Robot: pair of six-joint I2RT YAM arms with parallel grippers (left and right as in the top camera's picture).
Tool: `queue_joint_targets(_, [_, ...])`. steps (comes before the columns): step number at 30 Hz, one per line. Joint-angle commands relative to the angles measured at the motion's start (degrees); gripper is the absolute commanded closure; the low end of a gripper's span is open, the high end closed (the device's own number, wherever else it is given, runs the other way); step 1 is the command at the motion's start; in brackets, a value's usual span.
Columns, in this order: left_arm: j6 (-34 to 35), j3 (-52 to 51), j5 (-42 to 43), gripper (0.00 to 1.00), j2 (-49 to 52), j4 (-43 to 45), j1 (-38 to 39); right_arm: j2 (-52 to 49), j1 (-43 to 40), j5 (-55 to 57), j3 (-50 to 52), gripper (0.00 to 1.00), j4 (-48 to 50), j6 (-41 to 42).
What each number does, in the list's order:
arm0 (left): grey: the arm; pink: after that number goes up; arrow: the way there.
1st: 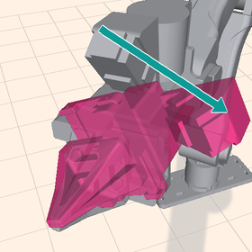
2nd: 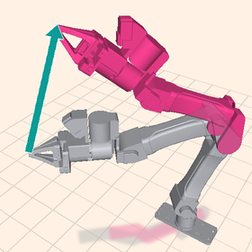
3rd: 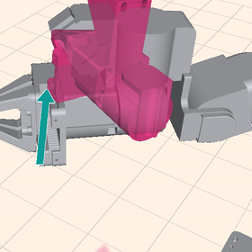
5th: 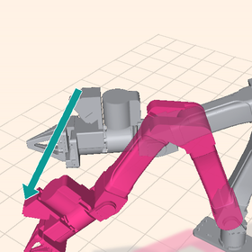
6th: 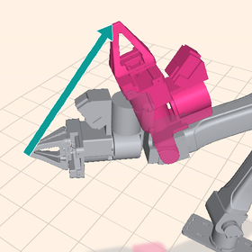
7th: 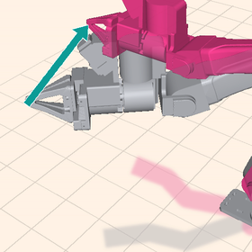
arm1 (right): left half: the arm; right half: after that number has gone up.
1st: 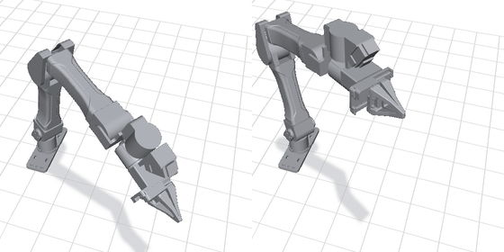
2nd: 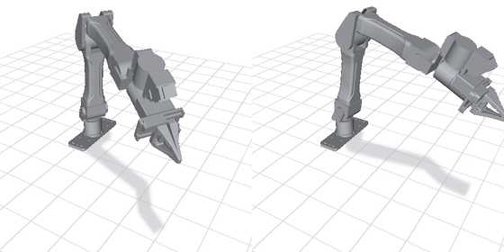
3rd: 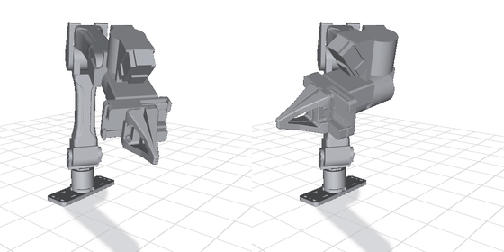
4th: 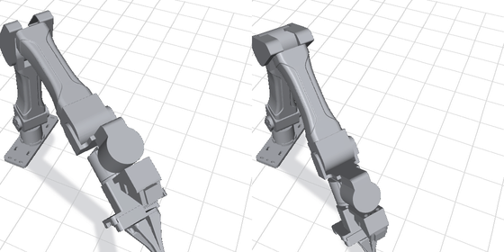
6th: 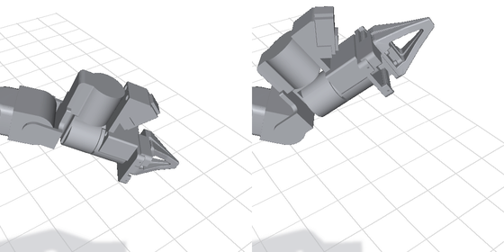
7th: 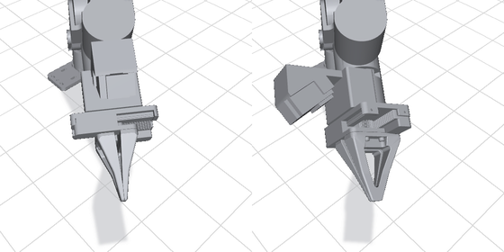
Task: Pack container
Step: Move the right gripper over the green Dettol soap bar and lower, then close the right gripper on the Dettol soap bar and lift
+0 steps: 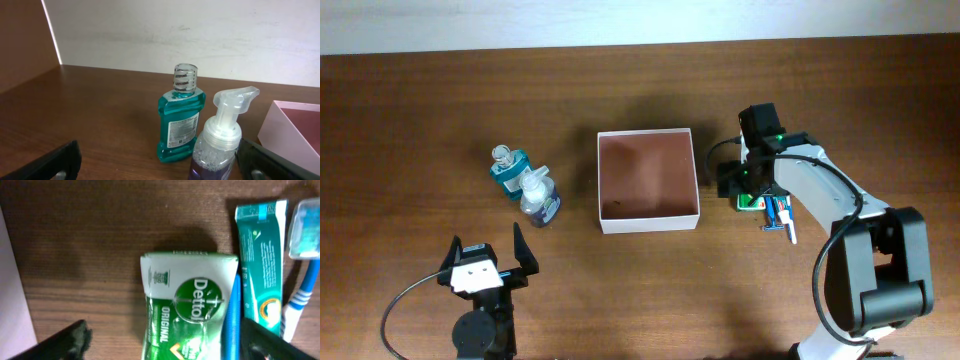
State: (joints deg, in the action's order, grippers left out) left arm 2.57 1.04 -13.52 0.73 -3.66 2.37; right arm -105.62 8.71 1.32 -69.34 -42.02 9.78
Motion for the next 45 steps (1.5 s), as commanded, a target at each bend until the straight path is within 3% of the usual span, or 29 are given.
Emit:
queue_joint_targets(1, [-0.9,-0.5,0.6,0.01,-0.3,0.2,-0.3,-0.9,-0.1,0.8,-0.7,0.14,0.5,-0.5])
queue_joint_targets(24, [-0.9,-0.5,0.6,0.0,-0.3,0.2,-0.3,-0.9,-0.1,-2.1,5.7,0.19,4.4,-0.5])
queue_joint_targets(34, [-0.9,-0.5,0.6,0.01,-0.3,0.2,-0.3,-0.9,2.2,-3.2,5.8,0.31,4.2,-0.3])
queue_joint_targets(45, [-0.9,-0.5,0.6,0.01,-0.3,0.2,-0.3,-0.9,2.9,-0.6,6.2,0.33,2.1,10.5])
